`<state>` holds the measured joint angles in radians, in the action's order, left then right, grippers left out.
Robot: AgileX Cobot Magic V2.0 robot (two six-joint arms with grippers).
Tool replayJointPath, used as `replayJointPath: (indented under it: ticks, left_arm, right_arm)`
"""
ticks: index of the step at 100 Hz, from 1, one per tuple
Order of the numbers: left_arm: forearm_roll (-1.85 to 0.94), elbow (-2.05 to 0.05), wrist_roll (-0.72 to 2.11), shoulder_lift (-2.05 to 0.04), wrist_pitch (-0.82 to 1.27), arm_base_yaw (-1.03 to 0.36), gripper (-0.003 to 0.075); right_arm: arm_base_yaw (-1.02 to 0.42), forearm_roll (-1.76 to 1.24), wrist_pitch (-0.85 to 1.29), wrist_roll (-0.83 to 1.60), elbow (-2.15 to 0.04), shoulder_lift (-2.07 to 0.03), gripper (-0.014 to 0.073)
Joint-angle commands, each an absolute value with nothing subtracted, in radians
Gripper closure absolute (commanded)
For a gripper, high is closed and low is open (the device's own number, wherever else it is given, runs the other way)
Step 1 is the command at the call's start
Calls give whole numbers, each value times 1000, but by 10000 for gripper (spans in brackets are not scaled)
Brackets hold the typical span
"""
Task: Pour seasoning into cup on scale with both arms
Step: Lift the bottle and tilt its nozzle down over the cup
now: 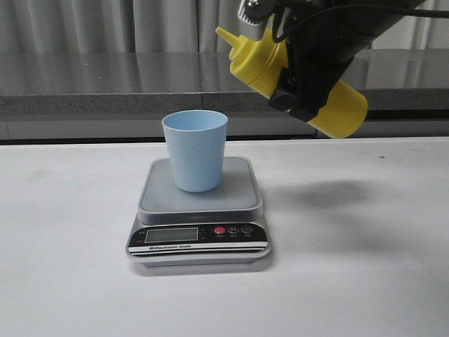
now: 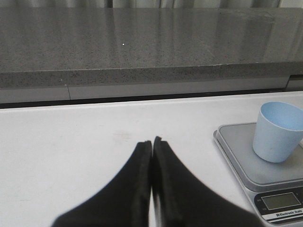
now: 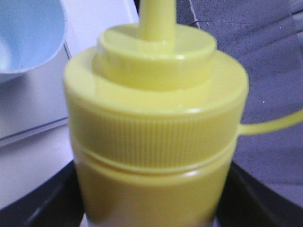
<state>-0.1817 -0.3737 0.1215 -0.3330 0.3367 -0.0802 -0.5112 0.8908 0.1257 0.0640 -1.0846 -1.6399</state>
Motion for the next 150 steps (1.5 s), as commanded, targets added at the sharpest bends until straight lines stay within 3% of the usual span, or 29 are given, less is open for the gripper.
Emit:
replayJointPath:
  ticks: [1,19,69,124,150]
  left_arm:
    - [-197,-401,119,-341,251,-79,740]
    - [-197,-401,119,-341,251,-79,740]
    - [-197,-401,119,-341,251,-79,740]
    - [-197,-401,119,-341,251,-79,740]
    - [-197,-401,119,-341,251,-79,740]
  right_arm:
    - [-527,983,164,73,-1139,-1605,347]
    - [-561,1104,295,73,-1190,-1652,347]
    - [-628,1403,370,73,-1191,-1701,347]
    - [-628,1410,372,56,-1191,-1701,347]
    - [-628,1410,370,-70,-1191,-1692,347]
